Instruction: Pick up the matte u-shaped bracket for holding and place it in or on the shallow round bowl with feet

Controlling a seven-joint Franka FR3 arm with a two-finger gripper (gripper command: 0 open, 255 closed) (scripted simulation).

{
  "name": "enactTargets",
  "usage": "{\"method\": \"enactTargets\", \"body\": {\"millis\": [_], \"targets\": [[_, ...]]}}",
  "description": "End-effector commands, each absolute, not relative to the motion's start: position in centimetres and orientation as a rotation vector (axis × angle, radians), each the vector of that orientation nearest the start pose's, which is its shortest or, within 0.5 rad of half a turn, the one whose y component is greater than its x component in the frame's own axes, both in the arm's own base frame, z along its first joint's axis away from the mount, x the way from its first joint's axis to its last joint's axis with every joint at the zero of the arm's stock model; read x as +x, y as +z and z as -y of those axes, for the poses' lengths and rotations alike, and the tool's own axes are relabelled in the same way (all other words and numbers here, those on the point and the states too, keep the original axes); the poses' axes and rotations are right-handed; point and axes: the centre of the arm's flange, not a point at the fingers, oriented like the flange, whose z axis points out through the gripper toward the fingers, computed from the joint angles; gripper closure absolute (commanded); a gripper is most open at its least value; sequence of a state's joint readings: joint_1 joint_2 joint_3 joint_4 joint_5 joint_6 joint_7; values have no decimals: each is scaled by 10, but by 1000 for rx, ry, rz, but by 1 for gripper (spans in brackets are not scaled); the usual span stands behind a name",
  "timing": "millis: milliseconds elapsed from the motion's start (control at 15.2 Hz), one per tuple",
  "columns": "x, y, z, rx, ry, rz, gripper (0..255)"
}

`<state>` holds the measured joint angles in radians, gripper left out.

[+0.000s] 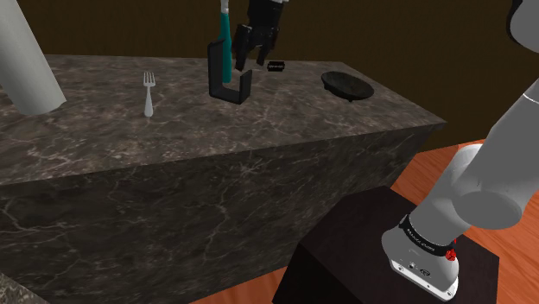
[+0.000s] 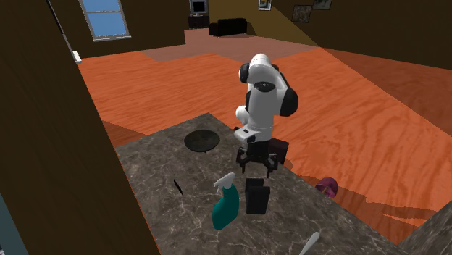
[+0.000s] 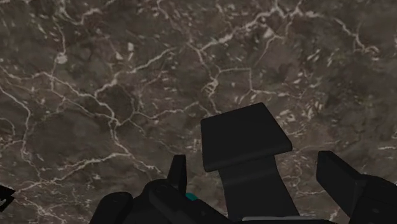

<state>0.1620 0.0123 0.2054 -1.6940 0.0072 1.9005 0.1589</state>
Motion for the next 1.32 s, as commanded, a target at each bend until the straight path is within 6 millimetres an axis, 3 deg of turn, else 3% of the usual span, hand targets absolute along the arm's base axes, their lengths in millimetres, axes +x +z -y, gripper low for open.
{"method": "enactTargets", "body": {"millis": [0,264,792,858,1254], "targets": [[549,580,-212,-3052,-288,318,0],[552,562,-214,-3052,-288,318,0],[552,562,-214,-3052,-288,318,0],[552,562,-214,-3052,-288,318,255],[552,562,-214,-3052,-288,318,255]]}}
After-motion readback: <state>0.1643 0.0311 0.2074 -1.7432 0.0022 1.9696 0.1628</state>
